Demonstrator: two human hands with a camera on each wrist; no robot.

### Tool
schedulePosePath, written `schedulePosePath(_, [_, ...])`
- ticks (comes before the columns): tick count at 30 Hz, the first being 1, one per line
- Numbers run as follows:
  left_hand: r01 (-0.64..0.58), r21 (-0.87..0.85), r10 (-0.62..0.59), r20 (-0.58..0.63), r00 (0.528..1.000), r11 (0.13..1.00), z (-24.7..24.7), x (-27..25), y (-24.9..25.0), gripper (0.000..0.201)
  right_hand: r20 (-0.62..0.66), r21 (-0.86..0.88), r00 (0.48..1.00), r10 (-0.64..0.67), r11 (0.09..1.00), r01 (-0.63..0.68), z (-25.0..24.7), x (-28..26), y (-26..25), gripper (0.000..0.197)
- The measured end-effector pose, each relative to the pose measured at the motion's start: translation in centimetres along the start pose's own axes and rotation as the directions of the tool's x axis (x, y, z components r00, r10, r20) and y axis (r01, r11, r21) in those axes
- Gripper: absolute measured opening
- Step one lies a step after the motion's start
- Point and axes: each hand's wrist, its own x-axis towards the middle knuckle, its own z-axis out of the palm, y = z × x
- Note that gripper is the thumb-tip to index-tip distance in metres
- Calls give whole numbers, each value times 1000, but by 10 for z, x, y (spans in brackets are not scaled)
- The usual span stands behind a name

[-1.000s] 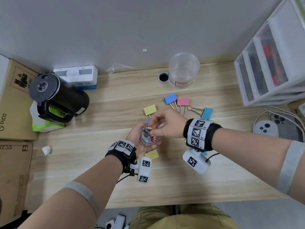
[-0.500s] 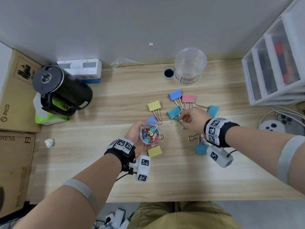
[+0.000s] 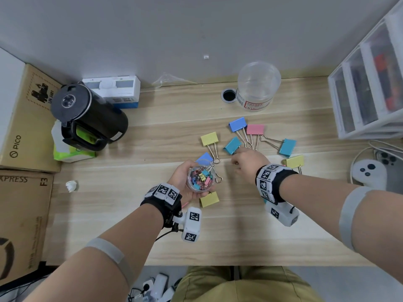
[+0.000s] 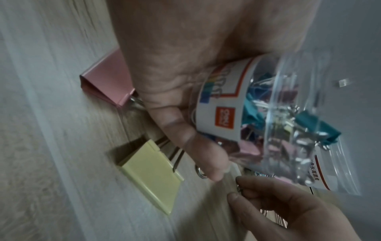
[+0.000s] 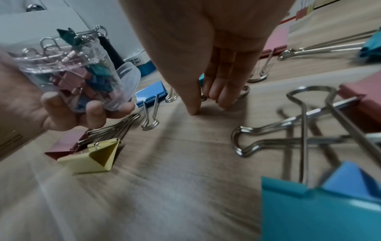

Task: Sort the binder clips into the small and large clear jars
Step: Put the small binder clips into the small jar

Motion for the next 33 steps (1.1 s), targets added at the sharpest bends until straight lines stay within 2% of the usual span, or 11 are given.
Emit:
schedulePosePath(7, [6, 16, -6, -15, 1000, 1000, 2, -3, 0, 45, 30, -42, 999, 35, 999, -34, -7, 2, -4, 19])
schedulePosePath(12, [4, 12, -4, -10, 1000, 1000, 1, -4, 1, 45, 25, -122, 992, 122, 985, -118, -11, 2, -7, 6])
schedulePosePath(16, [14, 7, -14, -8, 1000, 1000, -1, -4, 2, 49, -46, -47, 986, 163, 985, -165, -15, -1, -8, 7])
schedulePosePath(20, [13, 3, -13, -6, 1000, 1000, -3, -6, 2, 47, -127, 88, 963, 238, 970, -228, -18, 2, -10, 19])
schedulePosePath(23, [8, -1, -8, 16, 1000, 1000, -4, -8, 2, 46, -136, 110, 952, 276, 959, -262, -19, 6, -12, 11])
schedulePosePath(30, [6, -6, -6, 7, 1000, 1000, -3, -9, 3, 44, -35, 133, 920, 391, 914, -383, -24, 12, -19, 13])
schedulePosePath(33, [0, -2, 0, -6, 1000, 1000, -4, -9, 2, 45, 13, 118, 930, 367, 923, -365, -28, 11, -22, 21])
